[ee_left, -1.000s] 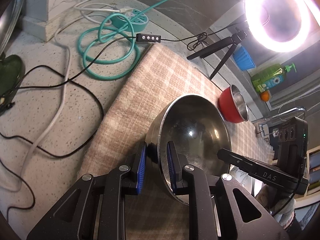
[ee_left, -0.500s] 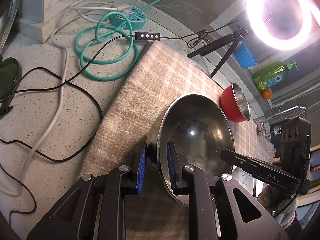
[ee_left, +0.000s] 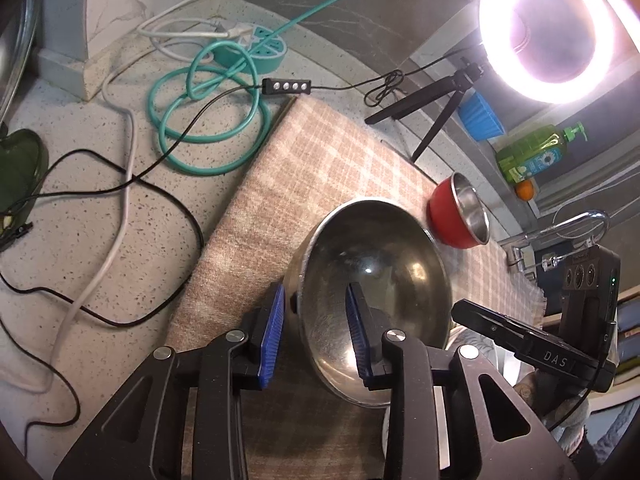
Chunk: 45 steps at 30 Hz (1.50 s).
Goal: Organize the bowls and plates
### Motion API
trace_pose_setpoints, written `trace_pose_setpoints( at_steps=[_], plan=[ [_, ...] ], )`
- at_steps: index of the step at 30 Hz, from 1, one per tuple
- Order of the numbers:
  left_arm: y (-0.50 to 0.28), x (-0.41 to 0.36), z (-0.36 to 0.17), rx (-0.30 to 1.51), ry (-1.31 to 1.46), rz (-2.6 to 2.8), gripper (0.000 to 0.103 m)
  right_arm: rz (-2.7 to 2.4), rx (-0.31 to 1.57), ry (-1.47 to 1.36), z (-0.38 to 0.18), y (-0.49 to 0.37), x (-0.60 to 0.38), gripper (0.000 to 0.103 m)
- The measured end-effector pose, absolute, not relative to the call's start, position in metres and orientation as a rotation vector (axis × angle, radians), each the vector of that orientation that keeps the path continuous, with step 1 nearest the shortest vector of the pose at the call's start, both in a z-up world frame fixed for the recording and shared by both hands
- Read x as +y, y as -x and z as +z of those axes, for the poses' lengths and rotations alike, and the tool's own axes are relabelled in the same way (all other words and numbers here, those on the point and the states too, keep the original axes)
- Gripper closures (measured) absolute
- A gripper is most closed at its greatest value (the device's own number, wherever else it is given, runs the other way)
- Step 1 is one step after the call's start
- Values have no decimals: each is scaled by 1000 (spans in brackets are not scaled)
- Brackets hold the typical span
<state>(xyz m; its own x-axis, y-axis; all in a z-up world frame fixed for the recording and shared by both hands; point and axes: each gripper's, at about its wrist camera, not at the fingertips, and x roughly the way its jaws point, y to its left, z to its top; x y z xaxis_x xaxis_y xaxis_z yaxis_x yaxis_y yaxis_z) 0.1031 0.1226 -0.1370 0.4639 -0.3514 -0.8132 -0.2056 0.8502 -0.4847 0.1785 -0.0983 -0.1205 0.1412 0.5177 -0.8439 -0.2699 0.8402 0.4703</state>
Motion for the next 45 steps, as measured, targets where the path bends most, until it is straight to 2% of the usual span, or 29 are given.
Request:
trace_pose_setpoints(
  at_steps=[4, 10, 21, 35, 37, 40, 41, 45],
  plan=[
    [-101, 118, -127, 1083, 560, -102, 71, 572, 1275, -229, -109, -174, -108, 42],
    [-100, 107, -116, 1059, 538, -120, 68, 554, 1215, -235, -93, -166, -130, 38],
    [-109, 89, -87, 1004, 485, -159, 68, 484, 1139, -338, -64, -171, -191, 38],
    [-170, 49, -70, 1029, 451, -307, 68, 388, 1089, -426, -54, -206, -235, 38],
    [-185, 40, -75, 1050, 446, -331, 68, 378, 1095, -434, -59, -214, -239, 40],
    [-209, 24, -87, 1094, 429, -357, 68, 368, 1117, -452, -72, -227, -241, 49],
    [-216, 18, -92, 1112, 420, -364, 68, 367, 1126, -461, -77, -231, -242, 55],
    [-244, -6, -105, 1160, 379, -390, 70, 348, 1155, -493, -96, -247, -246, 57]
  ],
)
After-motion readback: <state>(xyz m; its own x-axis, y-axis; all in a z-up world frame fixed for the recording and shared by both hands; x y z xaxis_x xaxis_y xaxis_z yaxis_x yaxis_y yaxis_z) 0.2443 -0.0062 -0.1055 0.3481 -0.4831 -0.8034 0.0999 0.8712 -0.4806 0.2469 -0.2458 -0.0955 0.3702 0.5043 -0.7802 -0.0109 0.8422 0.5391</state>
